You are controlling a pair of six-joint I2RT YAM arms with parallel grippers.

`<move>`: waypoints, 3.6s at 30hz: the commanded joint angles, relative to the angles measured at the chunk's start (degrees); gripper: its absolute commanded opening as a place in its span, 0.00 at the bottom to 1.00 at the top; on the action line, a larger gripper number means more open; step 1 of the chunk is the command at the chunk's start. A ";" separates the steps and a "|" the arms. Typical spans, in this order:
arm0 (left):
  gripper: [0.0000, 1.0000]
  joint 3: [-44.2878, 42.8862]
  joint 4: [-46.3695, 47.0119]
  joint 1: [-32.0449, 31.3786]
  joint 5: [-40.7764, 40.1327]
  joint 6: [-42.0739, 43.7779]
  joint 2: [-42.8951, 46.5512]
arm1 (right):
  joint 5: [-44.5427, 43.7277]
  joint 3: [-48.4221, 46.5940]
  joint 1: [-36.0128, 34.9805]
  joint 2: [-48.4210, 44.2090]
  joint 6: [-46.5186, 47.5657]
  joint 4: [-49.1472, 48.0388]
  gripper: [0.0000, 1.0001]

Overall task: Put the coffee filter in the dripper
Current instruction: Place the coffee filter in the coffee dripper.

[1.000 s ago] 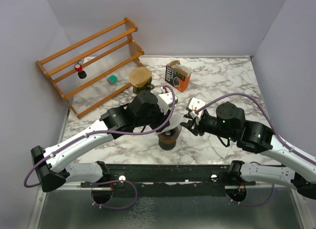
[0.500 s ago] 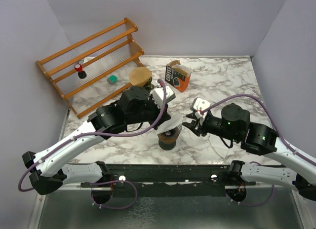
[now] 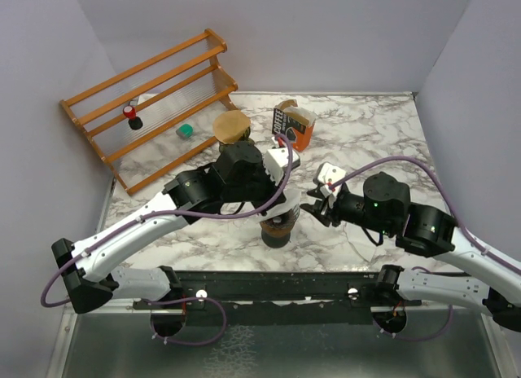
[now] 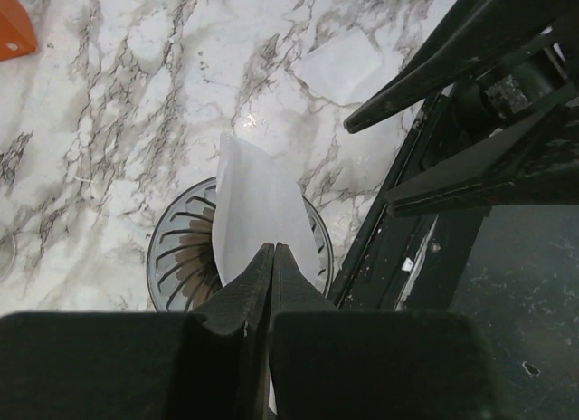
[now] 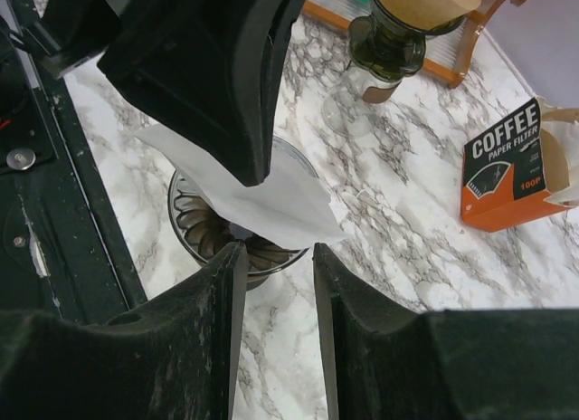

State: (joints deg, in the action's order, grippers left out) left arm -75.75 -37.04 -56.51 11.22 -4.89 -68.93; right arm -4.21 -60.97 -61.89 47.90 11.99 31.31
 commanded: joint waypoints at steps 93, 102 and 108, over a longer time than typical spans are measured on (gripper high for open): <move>0.00 2.46 -8.47 -2.99 -5.15 2.70 -20.30 | -2.78 6.39 -0.34 -1.94 1.12 -3.80 0.42; 0.14 0.72 -8.54 -3.14 -5.40 2.60 -19.64 | -3.21 6.39 -0.34 -1.88 1.44 -4.13 0.43; 0.15 -0.98 -8.56 -3.43 -5.07 2.51 -18.59 | -3.43 6.28 -0.34 -2.78 1.36 -4.08 0.43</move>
State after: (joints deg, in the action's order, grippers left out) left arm -74.89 -45.17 -59.00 5.48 -2.76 -87.24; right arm -6.70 -55.20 -61.89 45.63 12.47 28.69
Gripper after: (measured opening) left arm 0.147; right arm 0.428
